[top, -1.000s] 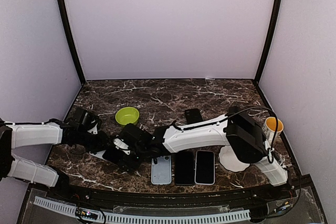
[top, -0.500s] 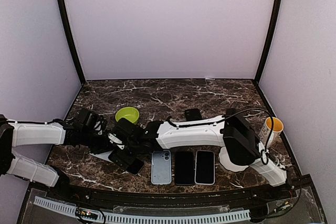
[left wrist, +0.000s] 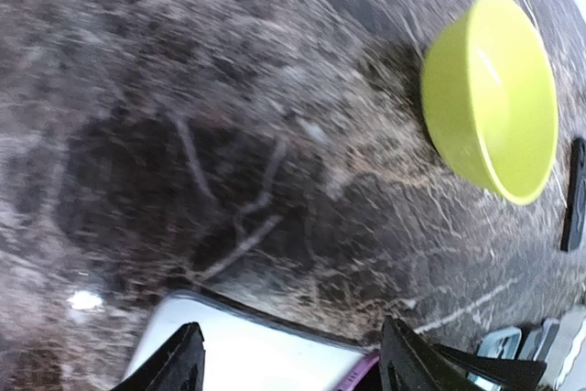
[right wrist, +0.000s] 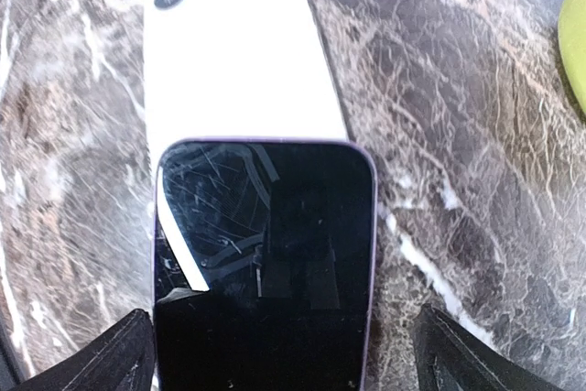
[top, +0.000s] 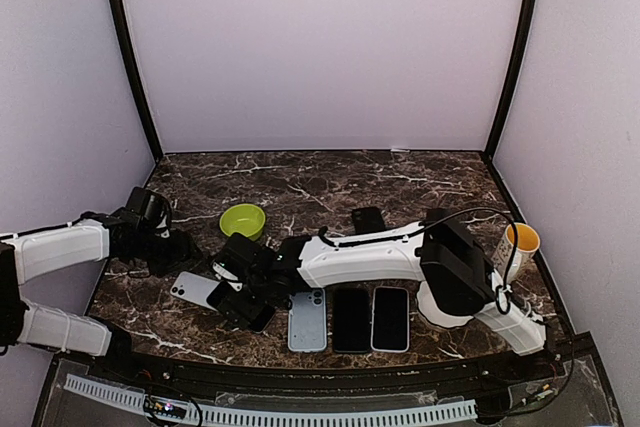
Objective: Put the phone into the phone case
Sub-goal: Pick up the phone.
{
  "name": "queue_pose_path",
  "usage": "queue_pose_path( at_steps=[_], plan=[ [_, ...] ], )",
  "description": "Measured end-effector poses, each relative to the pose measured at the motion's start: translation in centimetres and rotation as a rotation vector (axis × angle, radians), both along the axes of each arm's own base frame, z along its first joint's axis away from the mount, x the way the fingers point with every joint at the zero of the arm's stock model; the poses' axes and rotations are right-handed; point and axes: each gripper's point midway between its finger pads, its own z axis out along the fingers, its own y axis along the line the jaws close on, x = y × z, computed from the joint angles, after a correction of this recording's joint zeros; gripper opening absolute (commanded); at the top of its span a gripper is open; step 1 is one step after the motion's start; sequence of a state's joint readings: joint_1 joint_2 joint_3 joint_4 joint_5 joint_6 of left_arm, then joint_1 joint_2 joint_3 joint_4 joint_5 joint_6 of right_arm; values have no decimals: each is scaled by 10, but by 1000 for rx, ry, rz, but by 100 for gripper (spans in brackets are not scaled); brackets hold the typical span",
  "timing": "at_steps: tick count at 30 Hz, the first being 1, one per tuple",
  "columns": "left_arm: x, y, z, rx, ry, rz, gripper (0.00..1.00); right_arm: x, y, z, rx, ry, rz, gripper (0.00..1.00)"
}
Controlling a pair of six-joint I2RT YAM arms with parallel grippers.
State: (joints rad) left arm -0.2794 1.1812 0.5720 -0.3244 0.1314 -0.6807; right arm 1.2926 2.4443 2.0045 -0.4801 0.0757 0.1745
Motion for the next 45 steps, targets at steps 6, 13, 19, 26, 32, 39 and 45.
queue_pose_path(
  at_steps=[6, 13, 19, 26, 32, 39, 45],
  plan=[
    [10, 19, 15, 42, -35, 49, 68, -2, -2, -7, -27, -9, 2, 98],
    [31, 23, 46, 82, -134, 32, 68, -5, 2, -9, -49, -37, 12, 83],
    [31, 23, 46, 103, -141, 5, 68, -5, 9, -8, -47, -33, 18, 51],
    [34, 25, 51, 148, -168, -44, 67, -5, 8, -7, -51, -25, 6, 29],
    [43, 20, 75, 165, -242, -85, 67, -3, 2, 2, -42, 9, -52, 17],
    [54, 4, 95, 162, -330, -114, 67, 8, -22, 49, 25, -12, -211, 3],
    [57, -16, 99, 151, -368, -151, 69, 37, -46, 105, 160, -68, -512, 0]
  ],
)
